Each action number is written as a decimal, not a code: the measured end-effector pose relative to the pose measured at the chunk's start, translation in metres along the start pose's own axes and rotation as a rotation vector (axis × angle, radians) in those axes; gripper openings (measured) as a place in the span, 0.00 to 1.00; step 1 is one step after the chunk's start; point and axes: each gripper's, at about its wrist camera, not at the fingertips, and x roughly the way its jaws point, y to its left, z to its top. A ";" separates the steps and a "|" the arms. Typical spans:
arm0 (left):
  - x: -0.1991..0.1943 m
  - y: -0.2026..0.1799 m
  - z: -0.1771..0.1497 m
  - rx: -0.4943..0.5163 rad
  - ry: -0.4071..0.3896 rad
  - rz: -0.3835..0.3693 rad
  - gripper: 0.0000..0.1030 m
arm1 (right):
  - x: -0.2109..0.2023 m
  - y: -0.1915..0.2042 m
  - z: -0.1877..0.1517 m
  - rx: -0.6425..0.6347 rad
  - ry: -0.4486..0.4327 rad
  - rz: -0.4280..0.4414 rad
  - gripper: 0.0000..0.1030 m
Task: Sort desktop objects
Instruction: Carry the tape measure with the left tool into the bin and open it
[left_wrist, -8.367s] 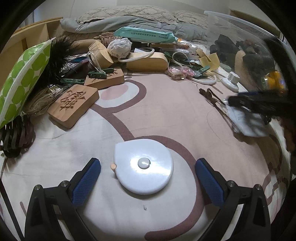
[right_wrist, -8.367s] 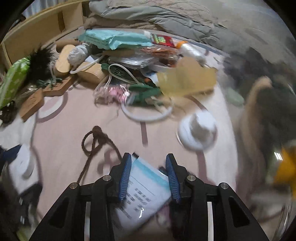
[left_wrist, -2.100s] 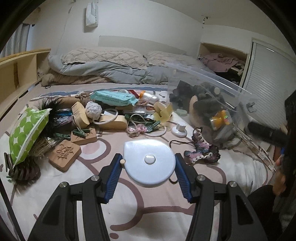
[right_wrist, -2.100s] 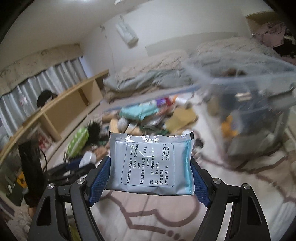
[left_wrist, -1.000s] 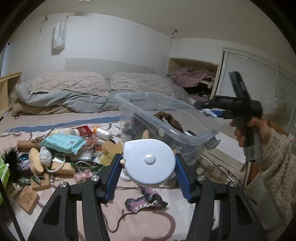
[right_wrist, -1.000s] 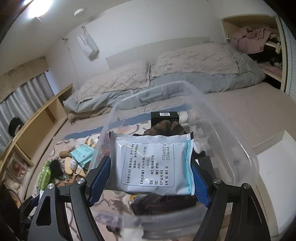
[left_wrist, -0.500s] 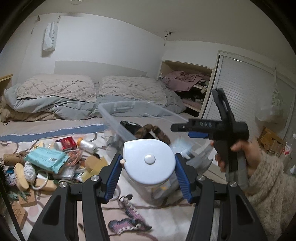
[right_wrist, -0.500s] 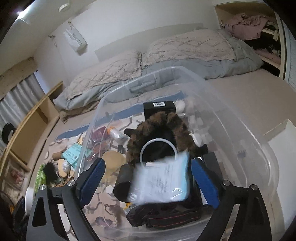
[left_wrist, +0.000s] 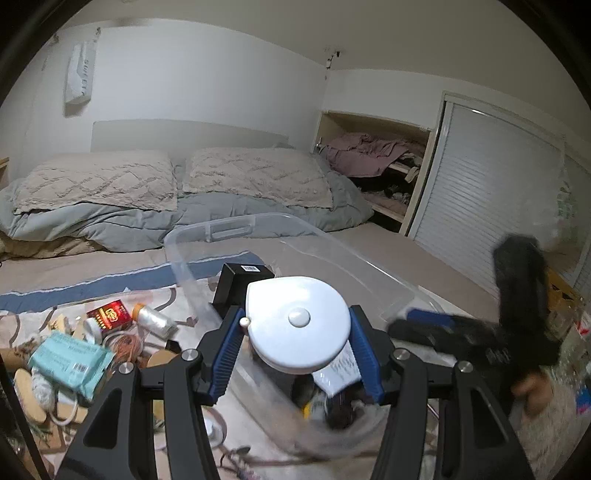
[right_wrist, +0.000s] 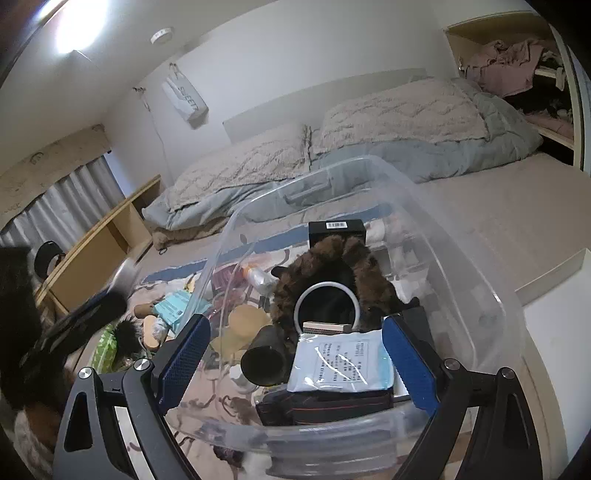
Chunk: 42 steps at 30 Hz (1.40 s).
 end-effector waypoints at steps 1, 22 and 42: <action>0.009 -0.001 0.006 -0.004 0.015 0.002 0.55 | -0.001 -0.001 0.000 0.001 -0.004 0.003 0.91; 0.169 0.027 0.057 0.008 0.365 0.276 0.55 | -0.005 -0.007 -0.003 -0.080 -0.007 0.039 0.92; 0.192 0.024 0.041 0.262 0.516 0.450 0.93 | -0.010 0.001 -0.002 -0.136 0.037 0.020 0.92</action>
